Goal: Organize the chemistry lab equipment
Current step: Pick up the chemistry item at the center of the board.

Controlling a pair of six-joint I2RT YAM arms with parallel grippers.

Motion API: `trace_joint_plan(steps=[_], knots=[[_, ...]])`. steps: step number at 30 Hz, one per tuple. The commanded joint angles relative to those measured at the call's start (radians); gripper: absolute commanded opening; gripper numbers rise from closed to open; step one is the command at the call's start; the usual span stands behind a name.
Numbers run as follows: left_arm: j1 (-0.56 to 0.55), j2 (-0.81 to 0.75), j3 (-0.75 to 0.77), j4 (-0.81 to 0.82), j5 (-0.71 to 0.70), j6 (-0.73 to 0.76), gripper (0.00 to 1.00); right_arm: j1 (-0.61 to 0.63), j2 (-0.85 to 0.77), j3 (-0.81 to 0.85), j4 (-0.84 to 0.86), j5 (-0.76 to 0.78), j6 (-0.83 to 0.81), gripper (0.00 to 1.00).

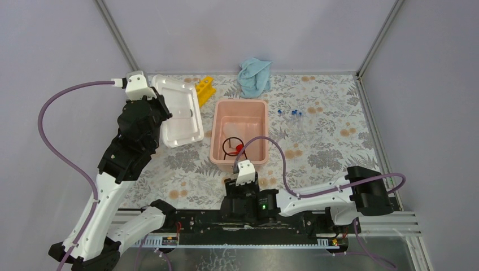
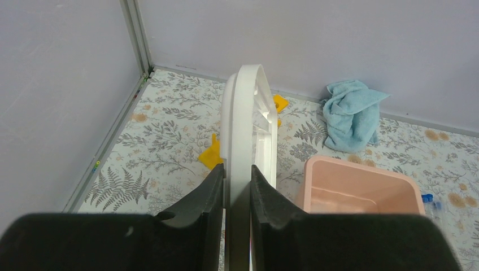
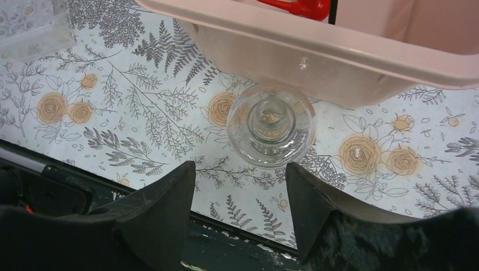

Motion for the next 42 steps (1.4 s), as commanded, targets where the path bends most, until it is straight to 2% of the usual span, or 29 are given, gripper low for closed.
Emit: trace_joint_plan(steps=[1,12,20,29,33,37,40,42], knots=[[0.0,-0.007,0.001,0.029,0.003,0.001,0.0,-0.003,0.028,-0.002,0.06,0.047,0.012,0.67],[0.0,-0.004,-0.019,0.038,0.014,0.026,0.0,-0.065,0.069,-0.063,0.193,0.03,-0.073,0.66],[0.001,0.01,-0.021,0.054,0.022,0.053,0.0,-0.095,0.104,-0.076,0.284,0.01,-0.154,0.6],[0.001,0.001,-0.034,0.064,0.021,0.068,0.0,-0.109,0.134,-0.052,0.292,0.012,-0.201,0.44],[0.001,-0.009,-0.042,0.067,0.019,0.067,0.0,-0.11,0.141,-0.044,0.276,0.014,-0.207,0.31],[0.001,-0.019,-0.046,0.065,0.016,0.065,0.0,-0.109,0.142,-0.032,0.248,0.02,-0.209,0.22],[0.0,-0.028,-0.044,0.061,0.016,0.056,0.0,-0.109,0.134,-0.03,0.228,0.011,-0.209,0.25],[0.001,-0.034,-0.044,0.056,0.016,0.048,0.0,-0.109,0.119,-0.033,0.219,0.002,-0.208,0.38]])
